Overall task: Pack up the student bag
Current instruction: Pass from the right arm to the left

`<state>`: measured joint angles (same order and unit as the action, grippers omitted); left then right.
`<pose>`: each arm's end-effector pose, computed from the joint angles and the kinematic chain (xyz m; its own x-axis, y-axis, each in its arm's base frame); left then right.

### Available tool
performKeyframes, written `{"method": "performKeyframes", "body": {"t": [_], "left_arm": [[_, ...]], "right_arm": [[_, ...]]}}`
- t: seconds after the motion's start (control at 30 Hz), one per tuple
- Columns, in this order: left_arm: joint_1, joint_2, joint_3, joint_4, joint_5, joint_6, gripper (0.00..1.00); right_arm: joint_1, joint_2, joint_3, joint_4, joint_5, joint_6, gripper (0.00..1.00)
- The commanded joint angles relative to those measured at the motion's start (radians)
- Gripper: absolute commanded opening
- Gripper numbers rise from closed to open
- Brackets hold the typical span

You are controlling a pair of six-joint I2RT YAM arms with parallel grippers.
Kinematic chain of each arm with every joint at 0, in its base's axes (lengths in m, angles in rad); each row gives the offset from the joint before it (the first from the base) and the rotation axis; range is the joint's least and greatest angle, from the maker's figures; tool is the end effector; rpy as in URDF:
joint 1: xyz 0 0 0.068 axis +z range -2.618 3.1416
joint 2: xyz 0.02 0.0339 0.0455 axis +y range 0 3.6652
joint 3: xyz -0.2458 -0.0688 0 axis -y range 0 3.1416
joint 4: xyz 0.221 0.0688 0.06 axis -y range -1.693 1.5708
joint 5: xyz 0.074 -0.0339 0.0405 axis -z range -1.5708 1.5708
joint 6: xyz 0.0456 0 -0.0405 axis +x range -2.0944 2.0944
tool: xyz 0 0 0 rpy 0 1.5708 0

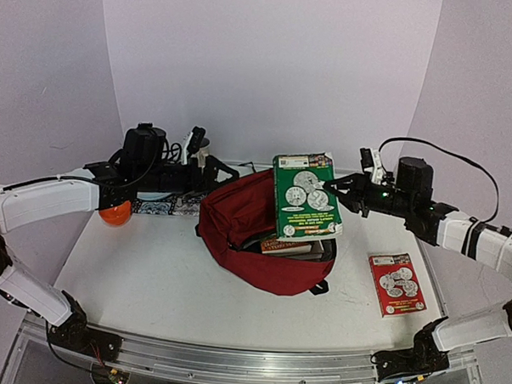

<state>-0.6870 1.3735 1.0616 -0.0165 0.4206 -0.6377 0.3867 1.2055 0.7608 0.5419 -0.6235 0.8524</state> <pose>0.2279 -0.2110 0.3065 -0.7229 -0.1099 -0.6821 0.5568 0.4919 -0.6693 0.2382 0.1257 0.3129 -0.5766 0.4252 -0.6977 -0.6234 0.3231 0.7120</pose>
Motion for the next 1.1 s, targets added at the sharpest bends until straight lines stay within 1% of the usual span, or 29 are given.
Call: {"method": "performKeyframes", "body": {"t": [0.0, 0.17, 0.37, 0.47, 0.57, 0.67, 0.8, 0.87, 0.97, 1.0, 1.07], "left_arm": [[-0.037, 0.035, 0.078, 0.089, 0.021, -0.029, 0.99], [-0.065, 0.073, 0.092, 0.130, 0.020, -0.056, 0.99], [-0.068, 0.107, 0.080, 0.156, -0.008, -0.099, 0.99], [-0.068, 0.118, 0.070, 0.179, 0.004, -0.119, 0.95], [-0.068, 0.119, 0.066, 0.201, 0.034, -0.132, 0.82], [-0.068, 0.103, 0.041, 0.255, 0.070, -0.163, 0.59], [-0.068, 0.067, 0.010, 0.298, 0.073, -0.189, 0.37], [-0.068, 0.044, -0.003, 0.315, 0.059, -0.199, 0.23], [-0.066, 0.016, -0.025, 0.338, 0.032, -0.222, 0.06], [-0.066, 0.009, -0.031, 0.346, 0.024, -0.229, 0.02], [-0.064, -0.002, -0.042, 0.361, 0.000, -0.247, 0.00]], "right_arm": [[0.083, 0.054, 0.119, 0.207, 0.020, 0.049, 0.00], [0.157, 0.135, 0.176, 0.265, 0.020, 0.063, 0.00], [0.208, 0.205, 0.231, 0.309, 0.008, 0.073, 0.00], [0.227, 0.232, 0.250, 0.313, 0.010, 0.073, 0.00], [0.246, 0.260, 0.265, 0.316, 0.013, 0.068, 0.00], [0.261, 0.280, 0.274, 0.316, 0.024, 0.060, 0.00], [0.269, 0.284, 0.274, 0.309, 0.059, 0.045, 0.01], [0.270, 0.276, 0.266, 0.303, 0.080, 0.038, 0.06], [0.273, 0.250, 0.234, 0.304, 0.128, 0.035, 0.15], [0.275, 0.242, 0.221, 0.304, 0.144, 0.035, 0.18], [0.284, 0.225, 0.194, 0.311, 0.169, 0.039, 0.32]]}}
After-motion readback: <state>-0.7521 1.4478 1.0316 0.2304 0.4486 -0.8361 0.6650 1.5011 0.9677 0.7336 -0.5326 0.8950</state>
